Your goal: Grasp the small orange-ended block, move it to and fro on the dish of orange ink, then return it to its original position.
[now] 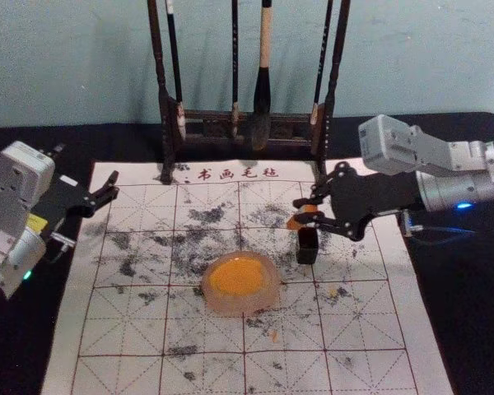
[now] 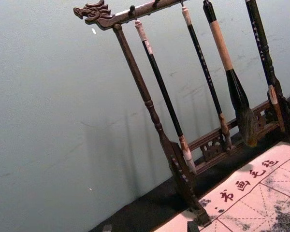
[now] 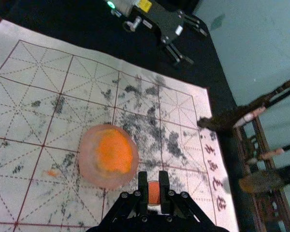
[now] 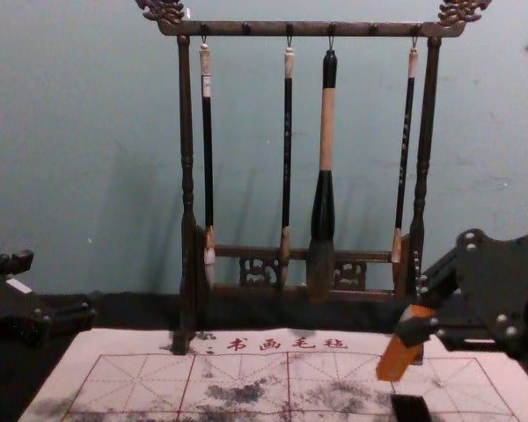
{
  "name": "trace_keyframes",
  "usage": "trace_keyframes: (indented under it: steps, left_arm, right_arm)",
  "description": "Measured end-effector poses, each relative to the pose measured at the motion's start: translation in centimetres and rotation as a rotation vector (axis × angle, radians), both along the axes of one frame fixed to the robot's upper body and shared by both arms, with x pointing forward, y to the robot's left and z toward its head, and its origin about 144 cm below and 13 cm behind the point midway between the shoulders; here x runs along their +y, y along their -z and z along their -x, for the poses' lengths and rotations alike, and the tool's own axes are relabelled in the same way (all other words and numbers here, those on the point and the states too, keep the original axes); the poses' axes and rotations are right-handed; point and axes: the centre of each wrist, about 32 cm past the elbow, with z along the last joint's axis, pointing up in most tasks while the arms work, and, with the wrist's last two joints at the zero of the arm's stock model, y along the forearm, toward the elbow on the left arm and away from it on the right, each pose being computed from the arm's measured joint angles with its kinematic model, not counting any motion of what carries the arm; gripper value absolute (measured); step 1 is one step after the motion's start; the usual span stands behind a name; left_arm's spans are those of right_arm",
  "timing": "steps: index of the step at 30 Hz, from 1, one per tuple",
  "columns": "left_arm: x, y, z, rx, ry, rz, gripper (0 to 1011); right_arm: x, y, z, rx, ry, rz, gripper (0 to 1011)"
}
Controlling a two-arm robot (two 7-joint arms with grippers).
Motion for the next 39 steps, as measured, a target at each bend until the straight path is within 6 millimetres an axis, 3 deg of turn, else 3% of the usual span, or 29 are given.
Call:
trace_keyframes:
  steps: [13,39]
  left_arm:
    - [0.0,0.0,0.0,0.0,0.0,0.0,1001]
    - [0.0,0.0,0.0,0.0,0.0,0.0,1001]
  right_arm:
    - [-1.4,1.0,0.3,0.033,0.052,0.016,132]
    - [-1.4,2.3,-0.8,0.064,0.065,0.036,131]
